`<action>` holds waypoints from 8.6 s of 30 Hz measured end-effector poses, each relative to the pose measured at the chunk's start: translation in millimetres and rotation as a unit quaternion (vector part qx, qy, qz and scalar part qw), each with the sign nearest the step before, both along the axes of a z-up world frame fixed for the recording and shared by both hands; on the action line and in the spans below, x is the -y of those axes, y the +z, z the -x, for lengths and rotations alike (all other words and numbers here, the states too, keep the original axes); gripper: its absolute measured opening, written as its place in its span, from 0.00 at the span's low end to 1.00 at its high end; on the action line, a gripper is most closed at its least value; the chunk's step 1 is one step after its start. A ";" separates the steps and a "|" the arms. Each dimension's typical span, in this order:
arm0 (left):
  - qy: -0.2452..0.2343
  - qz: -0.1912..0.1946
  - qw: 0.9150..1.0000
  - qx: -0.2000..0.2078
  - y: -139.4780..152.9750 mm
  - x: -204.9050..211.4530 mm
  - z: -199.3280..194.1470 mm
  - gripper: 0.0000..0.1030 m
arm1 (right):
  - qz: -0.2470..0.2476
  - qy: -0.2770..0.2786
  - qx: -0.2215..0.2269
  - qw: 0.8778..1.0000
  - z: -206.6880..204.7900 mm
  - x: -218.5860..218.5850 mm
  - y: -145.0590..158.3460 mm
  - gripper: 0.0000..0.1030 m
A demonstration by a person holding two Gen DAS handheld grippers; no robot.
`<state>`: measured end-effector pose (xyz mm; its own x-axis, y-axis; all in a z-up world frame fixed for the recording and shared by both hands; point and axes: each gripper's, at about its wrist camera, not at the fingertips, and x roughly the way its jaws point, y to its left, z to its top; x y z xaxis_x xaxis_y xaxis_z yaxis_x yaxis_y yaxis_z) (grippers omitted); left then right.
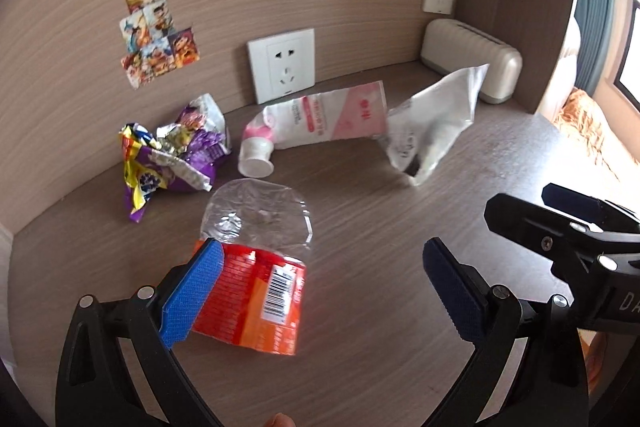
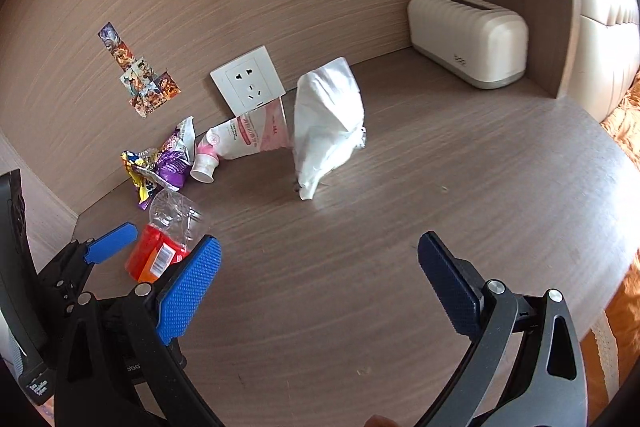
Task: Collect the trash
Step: 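Grasp the red-label plastic bottle with the left gripper while the right grasps the white tissue, then carry bottle and tissue to the white bin and open both grippers, then move both open grippers back to the desk trash, then grasp the purple chip bag with the left gripper while the right grasps the pink tube, then carry chip bag and pink tube to the white bin and open both grippers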
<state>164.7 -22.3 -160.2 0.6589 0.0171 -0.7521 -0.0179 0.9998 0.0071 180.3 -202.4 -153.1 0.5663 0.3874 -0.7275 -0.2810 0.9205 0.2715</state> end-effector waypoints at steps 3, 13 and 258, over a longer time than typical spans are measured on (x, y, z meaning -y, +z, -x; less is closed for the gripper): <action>0.008 -0.002 1.000 -0.009 -9.6 -8.6 -6.0 0.95 | 0.005 0.005 -0.004 1.000 -12.2 -9.6 -7.6 0.95; 0.025 0.001 0.999 -0.032 -27.6 -38.4 -26.5 0.95 | 0.026 -0.008 -0.015 1.000 -53.6 -35.1 -27.3 0.95; -0.207 0.022 0.978 0.022 29.5 69.2 25.6 0.56 | 0.020 -0.168 0.064 0.984 86.9 47.8 67.1 0.29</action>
